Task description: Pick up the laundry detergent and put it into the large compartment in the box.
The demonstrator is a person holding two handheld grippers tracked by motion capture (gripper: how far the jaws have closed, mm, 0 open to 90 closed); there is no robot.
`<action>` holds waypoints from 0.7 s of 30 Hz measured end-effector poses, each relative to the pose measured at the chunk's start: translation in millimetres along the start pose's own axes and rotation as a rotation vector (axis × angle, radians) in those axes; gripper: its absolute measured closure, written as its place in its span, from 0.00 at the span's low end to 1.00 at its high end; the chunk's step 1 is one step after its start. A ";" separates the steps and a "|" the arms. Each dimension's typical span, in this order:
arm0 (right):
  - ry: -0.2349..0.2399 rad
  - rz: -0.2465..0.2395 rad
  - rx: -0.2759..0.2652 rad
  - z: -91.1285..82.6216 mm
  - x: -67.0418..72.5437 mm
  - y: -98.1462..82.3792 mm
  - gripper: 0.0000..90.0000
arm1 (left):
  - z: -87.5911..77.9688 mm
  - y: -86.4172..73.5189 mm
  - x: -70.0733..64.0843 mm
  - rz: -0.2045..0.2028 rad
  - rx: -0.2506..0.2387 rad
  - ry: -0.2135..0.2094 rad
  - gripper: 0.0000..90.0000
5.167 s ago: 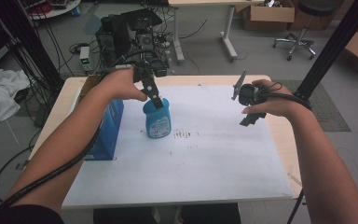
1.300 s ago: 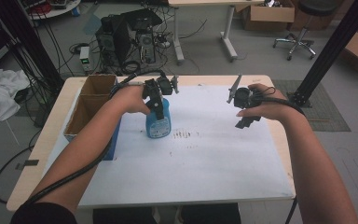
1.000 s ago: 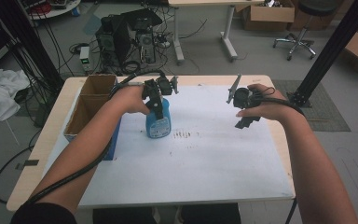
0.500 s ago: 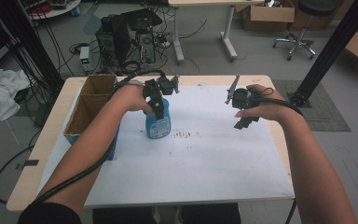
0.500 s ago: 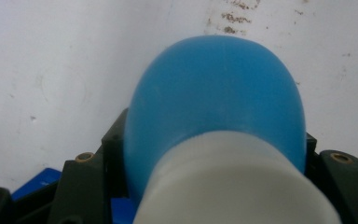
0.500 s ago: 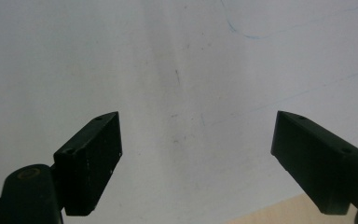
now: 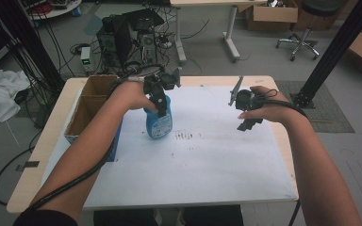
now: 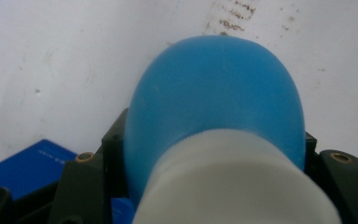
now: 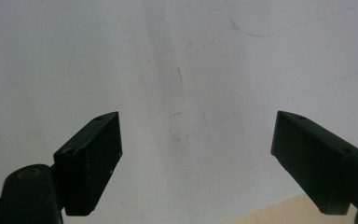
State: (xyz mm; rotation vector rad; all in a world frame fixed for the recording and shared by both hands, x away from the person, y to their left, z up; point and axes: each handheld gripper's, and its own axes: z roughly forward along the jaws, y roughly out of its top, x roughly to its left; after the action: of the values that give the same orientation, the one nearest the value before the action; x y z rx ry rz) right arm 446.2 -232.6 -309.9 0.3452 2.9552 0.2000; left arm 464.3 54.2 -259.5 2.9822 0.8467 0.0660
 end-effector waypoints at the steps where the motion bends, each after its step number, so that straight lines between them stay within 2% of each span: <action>1: 0.000 0.000 0.000 0.0 0.0 0.0 0.18 | 0.0 0.0 0.0 0.000 0.000 0.000 0.43; 8: -0.001 -0.009 -0.002 -1.6 3.7 1.0 0.18 | -33.4 -7.7 0.7 -0.116 0.000 -0.021 0.43; 12: -0.002 -0.020 -0.001 -2.2 5.8 2.5 0.18 | -48.6 -14.7 4.1 -0.188 0.019 -0.037 0.43; 18: -0.004 -0.034 -0.009 -3.2 8.0 4.5 0.18 | -71.1 -26.0 7.4 -0.280 0.044 -0.032 0.43; 21: -0.006 -0.046 -0.010 -4.5 10.0 6.2 0.18 | -85.1 -31.8 8.7 -0.326 0.040 -0.033 0.43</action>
State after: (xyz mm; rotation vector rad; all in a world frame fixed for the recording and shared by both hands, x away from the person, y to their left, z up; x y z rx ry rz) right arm 437.1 -224.7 -306.0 0.2754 2.9514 0.2076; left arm 450.6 88.2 -175.9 2.8269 1.3283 -0.0105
